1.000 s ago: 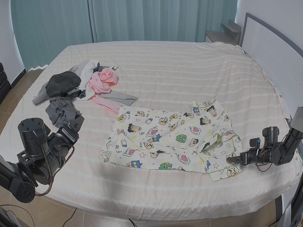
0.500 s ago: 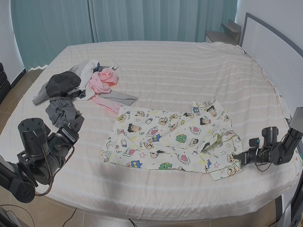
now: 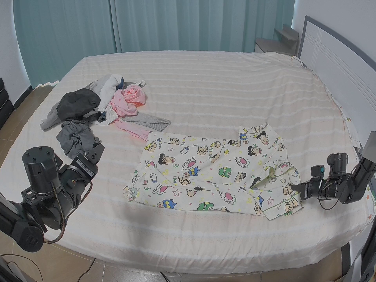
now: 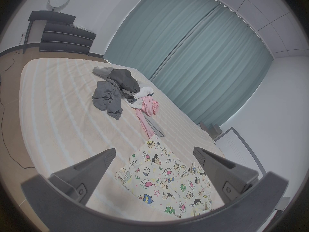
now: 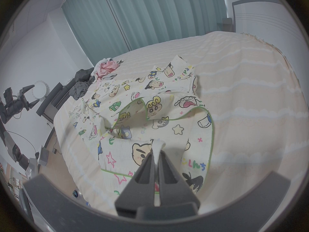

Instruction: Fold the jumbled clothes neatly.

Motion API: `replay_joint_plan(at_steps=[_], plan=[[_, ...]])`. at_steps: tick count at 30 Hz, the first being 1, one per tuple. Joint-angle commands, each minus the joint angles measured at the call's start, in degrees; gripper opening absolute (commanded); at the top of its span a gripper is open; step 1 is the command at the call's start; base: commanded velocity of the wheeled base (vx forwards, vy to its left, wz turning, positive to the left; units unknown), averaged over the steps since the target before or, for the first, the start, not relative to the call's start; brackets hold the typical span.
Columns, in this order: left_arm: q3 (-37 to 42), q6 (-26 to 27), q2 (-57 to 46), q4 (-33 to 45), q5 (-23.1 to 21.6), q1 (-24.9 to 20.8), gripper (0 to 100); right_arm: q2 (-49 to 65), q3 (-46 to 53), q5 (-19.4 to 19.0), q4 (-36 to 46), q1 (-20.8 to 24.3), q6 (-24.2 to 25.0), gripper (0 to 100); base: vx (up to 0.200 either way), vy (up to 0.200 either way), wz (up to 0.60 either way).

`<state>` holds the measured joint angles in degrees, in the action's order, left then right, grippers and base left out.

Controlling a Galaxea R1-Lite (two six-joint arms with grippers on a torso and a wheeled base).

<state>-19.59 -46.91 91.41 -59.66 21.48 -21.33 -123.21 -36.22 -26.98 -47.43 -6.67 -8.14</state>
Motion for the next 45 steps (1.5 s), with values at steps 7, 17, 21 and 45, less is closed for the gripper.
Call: replay_joint_plan(at_steps=[7,17,21,45], plan=[[-0.10,0.06,0.00,-0.10,0.05,-0.02,100,-0.10,-2.72,0.43,-0.12,-0.10,1.46,0,0.000,0.000,0.00],[-0.10,0.06,0.00,-0.10,0.05,-0.02,100,-1.68,-5.27,3.60,-0.12,-0.01,5.33,0,0.000,0.000,0.00],[-0.01,0.06,0.00,-0.10,0.05,-0.02,100,-3.09,-6.23,5.01,-0.29,-0.19,5.42,0,0.000,0.000,0.00],[-0.01,0.06,0.00,-0.10,-0.03,-0.02,100,4.03,-0.61,7.73,-4.60,-0.71,5.16,100,0.000,0.000,0.00]])
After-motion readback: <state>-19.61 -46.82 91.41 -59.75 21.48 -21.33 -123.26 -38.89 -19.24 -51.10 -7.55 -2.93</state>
